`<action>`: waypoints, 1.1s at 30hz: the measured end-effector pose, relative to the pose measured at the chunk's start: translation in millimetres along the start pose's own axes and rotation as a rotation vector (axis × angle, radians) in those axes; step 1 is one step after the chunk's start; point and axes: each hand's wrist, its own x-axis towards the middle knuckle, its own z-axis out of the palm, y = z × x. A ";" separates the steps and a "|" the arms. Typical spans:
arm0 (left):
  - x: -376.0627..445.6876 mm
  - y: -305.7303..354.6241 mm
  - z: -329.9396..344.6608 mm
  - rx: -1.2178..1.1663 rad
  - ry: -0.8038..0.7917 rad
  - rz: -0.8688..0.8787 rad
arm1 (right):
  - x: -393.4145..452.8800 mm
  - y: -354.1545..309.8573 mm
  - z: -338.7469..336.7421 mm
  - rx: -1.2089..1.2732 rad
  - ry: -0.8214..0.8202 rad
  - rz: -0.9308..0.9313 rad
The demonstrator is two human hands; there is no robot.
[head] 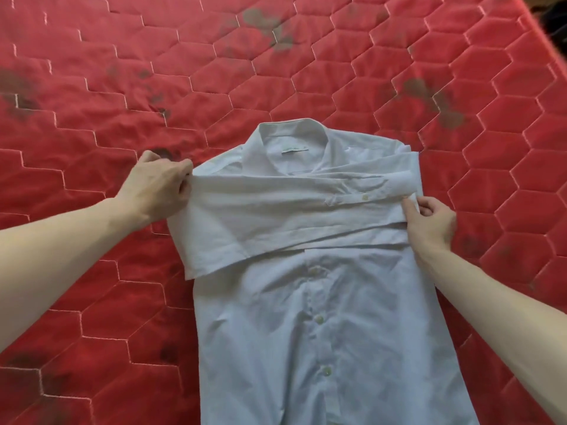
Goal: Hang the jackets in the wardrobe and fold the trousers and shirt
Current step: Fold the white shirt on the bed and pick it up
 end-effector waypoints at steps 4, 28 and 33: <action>-9.6 18.8 19.7 0.067 0.073 -0.110 | -10.5 -3.7 6.8 -0.268 0.194 -0.217; -352.5 225.4 125.1 -0.194 -0.143 -0.408 | -199.8 171.4 -98.9 -0.844 -0.193 -0.408; -365.7 254.6 107.0 -0.392 -0.051 -0.947 | -208.3 173.1 -114.3 -0.829 -0.224 -0.407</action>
